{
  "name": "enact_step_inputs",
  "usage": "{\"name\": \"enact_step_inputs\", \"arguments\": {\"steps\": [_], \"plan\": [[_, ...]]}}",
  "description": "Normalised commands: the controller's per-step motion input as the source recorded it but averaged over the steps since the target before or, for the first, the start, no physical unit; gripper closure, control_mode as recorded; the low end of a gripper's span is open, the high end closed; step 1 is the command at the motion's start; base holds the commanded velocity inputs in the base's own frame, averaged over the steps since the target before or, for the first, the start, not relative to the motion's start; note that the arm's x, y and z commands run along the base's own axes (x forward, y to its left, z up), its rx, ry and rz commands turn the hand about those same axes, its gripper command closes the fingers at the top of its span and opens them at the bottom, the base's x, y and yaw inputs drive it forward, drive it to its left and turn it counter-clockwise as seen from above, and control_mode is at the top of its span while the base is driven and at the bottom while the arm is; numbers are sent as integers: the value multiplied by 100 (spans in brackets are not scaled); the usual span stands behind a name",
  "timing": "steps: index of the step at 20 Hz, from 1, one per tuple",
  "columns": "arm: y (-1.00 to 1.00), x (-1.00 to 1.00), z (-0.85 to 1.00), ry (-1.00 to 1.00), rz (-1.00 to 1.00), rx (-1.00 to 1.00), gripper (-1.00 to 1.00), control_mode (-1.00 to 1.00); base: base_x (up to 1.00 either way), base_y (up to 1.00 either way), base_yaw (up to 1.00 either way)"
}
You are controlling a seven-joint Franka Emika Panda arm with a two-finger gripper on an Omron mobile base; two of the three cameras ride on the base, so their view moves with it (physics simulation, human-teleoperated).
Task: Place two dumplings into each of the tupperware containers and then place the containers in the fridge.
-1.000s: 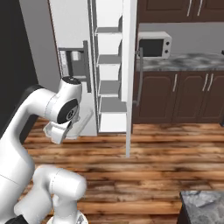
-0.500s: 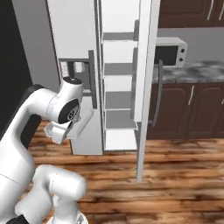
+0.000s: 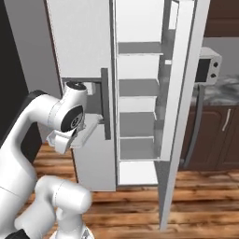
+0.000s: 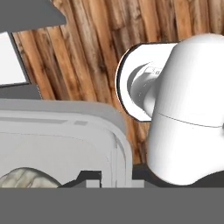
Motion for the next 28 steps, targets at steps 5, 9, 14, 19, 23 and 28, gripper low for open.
{"name": "enact_step_inputs", "arguments": {"steps": [5, 9, 14, 19, 23, 28], "plan": [[0, 0, 0, 0, 0, 0, 100, 100, 82, -20, 0], [0, 0, 0, 0, 0, 0, 100, 100, 34, -41, 0], [0, 0, 0, 0, 0, 0, 100, 100, 48, -11, 0], [0, 0, 0, 0, 0, 0, 100, 100, 76, -3, 0], [0, 0, 0, 0, 0, 0, 100, 100, 63, -16, 0], [0, 0, 0, 0, 0, 0, 100, 100, 23, -30, 0]]}}
